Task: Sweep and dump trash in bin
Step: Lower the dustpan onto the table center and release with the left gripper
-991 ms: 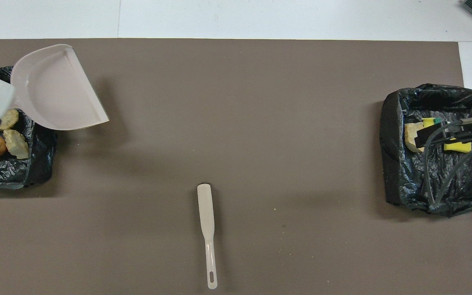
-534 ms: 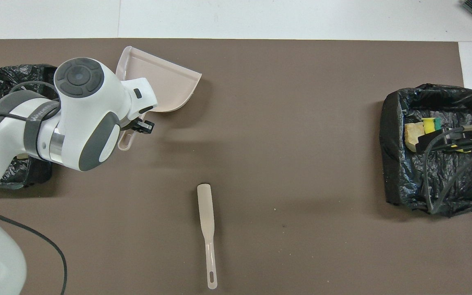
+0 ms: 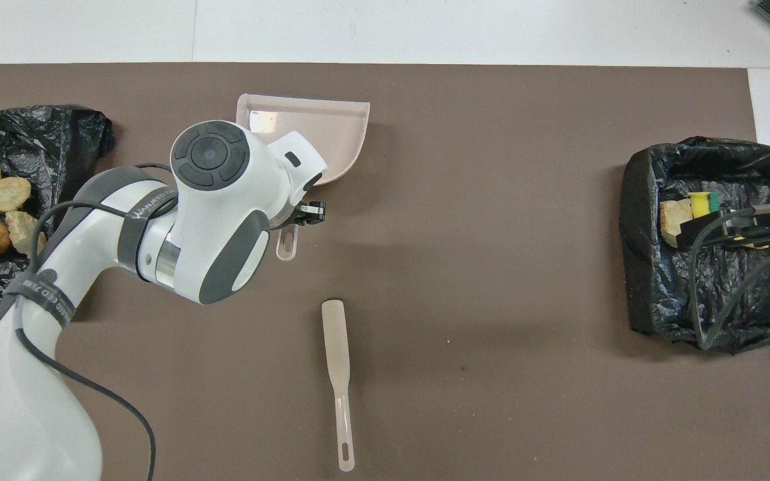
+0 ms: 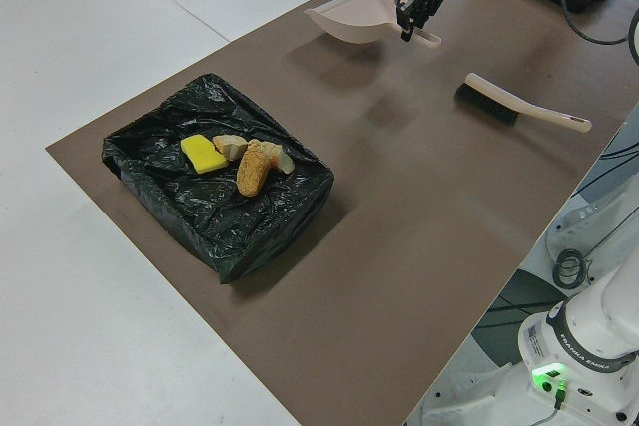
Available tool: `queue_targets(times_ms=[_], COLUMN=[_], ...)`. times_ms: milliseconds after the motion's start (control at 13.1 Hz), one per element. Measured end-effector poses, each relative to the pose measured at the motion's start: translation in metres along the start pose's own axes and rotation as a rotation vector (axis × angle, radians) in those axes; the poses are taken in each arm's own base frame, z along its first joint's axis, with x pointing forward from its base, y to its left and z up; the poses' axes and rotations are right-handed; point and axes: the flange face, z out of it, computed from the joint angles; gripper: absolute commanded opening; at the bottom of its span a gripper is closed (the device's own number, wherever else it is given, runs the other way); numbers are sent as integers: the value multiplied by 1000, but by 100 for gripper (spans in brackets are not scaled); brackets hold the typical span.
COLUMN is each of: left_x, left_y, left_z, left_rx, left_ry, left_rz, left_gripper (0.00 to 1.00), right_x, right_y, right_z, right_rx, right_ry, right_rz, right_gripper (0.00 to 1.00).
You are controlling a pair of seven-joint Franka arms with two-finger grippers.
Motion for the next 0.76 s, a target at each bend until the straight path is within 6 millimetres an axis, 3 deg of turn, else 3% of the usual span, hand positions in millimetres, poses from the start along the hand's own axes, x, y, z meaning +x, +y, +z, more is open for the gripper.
queue_targets(times_ms=[381, 762], left_x=[-2, -1], left_y=[21, 22], left_z=[-1, 15], left_rx=[-8, -8], left_ry=[4, -20], left_rz=[-48, -58], left_gripper=[0, 0], right_x=[0, 0], right_y=[0, 0], right_z=[0, 0], right_rx=[0, 0], right_ry=[0, 0], right_rz=[0, 0], right_gripper=[100, 100])
